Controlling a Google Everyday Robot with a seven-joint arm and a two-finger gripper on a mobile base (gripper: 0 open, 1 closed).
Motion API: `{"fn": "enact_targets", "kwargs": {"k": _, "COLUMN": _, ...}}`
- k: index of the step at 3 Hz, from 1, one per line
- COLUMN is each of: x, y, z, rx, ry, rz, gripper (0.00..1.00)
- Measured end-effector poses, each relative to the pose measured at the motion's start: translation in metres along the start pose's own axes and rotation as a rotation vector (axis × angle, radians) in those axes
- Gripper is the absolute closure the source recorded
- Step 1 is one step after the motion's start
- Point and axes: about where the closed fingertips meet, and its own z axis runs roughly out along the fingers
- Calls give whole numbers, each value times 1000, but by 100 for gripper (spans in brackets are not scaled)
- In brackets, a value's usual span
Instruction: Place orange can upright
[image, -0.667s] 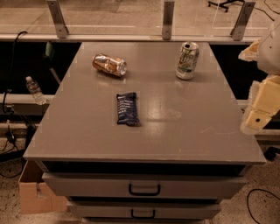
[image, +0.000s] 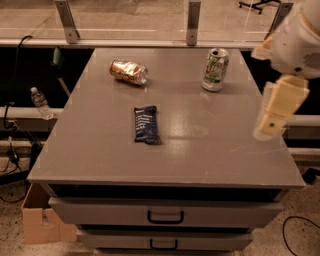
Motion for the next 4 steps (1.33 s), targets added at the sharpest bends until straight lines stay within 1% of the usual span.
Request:
{"fn": "enact_targets", "kwargs": {"k": 1, "x": -59, "y": -32, "z": 20, "rx": 22, "ry": -65, "rz": -85, "gripper": 0}}
{"fn": "enact_targets", "kwargs": {"k": 2, "x": -126, "y": -68, "z": 38, "rx": 48, "ry": -142, "rz": -141, "gripper": 0}}
{"fn": "enact_targets", "kwargs": {"k": 3, "x": -180, "y": -91, "z": 44, "rx": 65, "ry": -227, "rz": -164, "gripper": 0}}
{"fn": "enact_targets", "kwargs": {"k": 4, "x": -188, "y": -94, "z": 43, "rx": 69, "ry": -240, "rz": -170, "gripper": 0}}
